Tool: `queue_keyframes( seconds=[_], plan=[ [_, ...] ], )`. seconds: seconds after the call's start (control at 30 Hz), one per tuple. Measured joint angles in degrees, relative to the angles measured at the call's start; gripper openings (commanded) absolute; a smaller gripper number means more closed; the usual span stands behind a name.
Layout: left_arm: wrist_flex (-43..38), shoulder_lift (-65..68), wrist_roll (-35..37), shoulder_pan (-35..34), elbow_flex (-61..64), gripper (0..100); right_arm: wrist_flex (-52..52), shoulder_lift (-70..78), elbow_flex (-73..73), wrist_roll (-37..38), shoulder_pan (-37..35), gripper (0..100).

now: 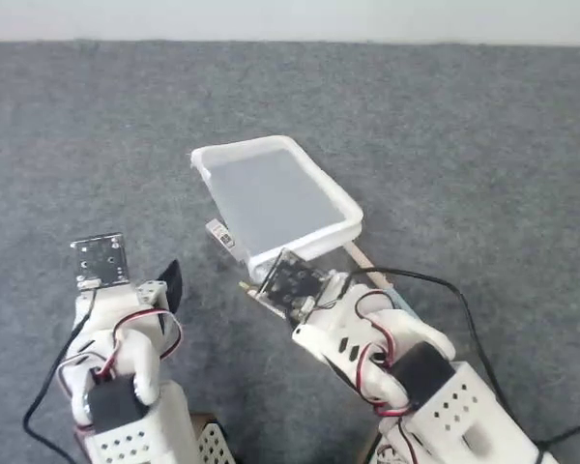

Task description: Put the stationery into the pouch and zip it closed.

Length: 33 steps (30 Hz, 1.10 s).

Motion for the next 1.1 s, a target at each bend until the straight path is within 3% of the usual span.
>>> queue_keyframes(
  seconds=[0.2,0.5,0.87,1.1],
  plan=[
    [4.22,0.00,5.01,2.29,-7.30,38,-0.62,-0.53,-2.20,-1.41,0.79,0.8],
    [3.60,0.00,10.90,13.80,-9.41,38,-2.37,-0.53,-6.07,-3.78,1.05,0.8],
    [3.60,0.00,11.60,25.23,-12.22,38,-4.57,-0.53,-6.07,-4.48,1.05,0.8],
    [1.23,0.00,11.60,26.02,-9.05,38,-5.01,-0.53,-6.07,-4.48,1.05,0.8]
  ],
)
